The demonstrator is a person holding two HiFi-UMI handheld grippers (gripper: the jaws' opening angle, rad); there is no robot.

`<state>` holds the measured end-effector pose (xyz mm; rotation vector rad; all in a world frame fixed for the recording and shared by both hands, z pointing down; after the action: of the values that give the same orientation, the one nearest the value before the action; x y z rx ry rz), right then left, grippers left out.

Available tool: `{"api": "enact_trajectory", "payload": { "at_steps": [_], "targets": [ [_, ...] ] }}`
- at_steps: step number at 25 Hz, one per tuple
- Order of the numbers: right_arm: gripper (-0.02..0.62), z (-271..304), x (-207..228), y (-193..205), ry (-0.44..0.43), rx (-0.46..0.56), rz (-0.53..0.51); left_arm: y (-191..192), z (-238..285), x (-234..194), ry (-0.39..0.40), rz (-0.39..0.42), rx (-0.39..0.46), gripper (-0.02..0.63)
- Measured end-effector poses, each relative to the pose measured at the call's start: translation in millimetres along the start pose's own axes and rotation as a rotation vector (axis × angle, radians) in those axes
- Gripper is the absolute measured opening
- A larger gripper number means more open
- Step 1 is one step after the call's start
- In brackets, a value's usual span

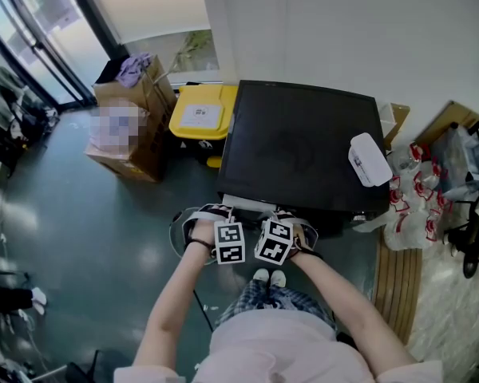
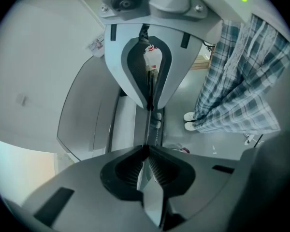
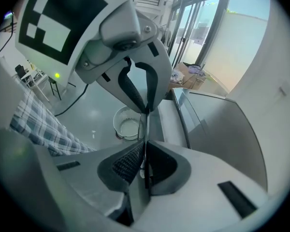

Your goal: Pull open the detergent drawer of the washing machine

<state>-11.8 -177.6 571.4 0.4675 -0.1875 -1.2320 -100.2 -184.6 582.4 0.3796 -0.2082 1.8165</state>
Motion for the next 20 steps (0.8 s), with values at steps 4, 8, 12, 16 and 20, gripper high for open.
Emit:
{"api": "enact_trajectory", "payload": {
  "at_steps": [4, 8, 12, 16, 20],
  "targets": [
    [0.049, -1.0, -11.1, 1.5, -0.039, -0.003, -0.005, -1.6, -4.7, 13.7, 0.009, 0.011, 0.002, 0.058],
    [0.048, -0.6, -23.6, 5.7, -0.088, -0.001, 0.005, -4.1, -7.6, 29.8, 0.024, 0.038, 0.001, 0.055],
    [0.048, -2.6, -34.9, 9.5, -0.114, 0.003, 0.001, -6.0, -12.4, 42.9, 0.032, 0.040, 0.007, 0.055],
    [0.046, -4.4, -43.3, 10.2, -0.137, 0.005, 0.003, -7.2, -16.1, 52.9, 0.034, 0.052, 0.004, 0.054],
    [0.046, -9.2, -48.0, 11.1, -0.157, 0.016, 0.009, -8.2, -21.4, 58.9, 0.033, 0.049, 0.009, 0.054]
  ]
}}
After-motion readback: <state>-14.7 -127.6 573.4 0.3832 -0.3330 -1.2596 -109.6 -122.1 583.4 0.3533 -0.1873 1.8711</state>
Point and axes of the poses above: the fingertips, and each gripper's own axes: z forward along the fingers, x to its right, y out of its underside, the point moved 10 cm from there along -z, backward along the fingers, and after that the axes turned 8 degrees about z, right-handed, at the moved point
